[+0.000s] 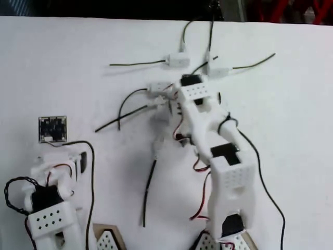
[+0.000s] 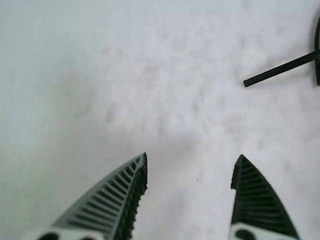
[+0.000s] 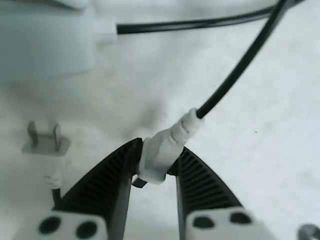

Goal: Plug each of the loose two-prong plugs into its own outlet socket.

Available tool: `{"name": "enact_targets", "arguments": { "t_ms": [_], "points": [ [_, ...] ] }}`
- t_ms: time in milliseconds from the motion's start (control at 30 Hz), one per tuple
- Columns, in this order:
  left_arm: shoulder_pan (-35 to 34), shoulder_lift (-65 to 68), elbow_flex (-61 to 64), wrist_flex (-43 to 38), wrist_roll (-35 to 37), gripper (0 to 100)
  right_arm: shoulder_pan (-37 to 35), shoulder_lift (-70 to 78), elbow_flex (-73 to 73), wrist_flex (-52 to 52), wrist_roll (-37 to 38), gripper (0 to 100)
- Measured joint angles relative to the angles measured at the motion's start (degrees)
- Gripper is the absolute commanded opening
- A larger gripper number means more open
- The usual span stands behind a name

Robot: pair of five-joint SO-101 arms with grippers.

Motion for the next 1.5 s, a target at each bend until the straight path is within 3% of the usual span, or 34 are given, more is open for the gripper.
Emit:
{"name": "enact_targets", "arguments": {
  "t_ms": [367,567,800,1067,1500],
  "points": [
    [0.0,0.0,0.0,0.0,0.0,27,15.7,-5.5,1.5,7.2,28.1,1.8],
    [0.0,0.0,0.0,0.0,0.0,27,17.9,-5.5,6.2,6.9,42.1,1.9],
    [0.0,0.0,0.1,0.0,0.0,27,18.2,-1.5,6.6,4.0,43.1,13.5],
    [0.0,0.0,0.2,0.0,0.0,27,17.6,-1.5,6.6,4.0,39.8,12.4],
    [0.0,0.0,0.2,0.0,0.0,27,17.3,1.9,3.5,2.9,27.9,11.9]
  ]
}}
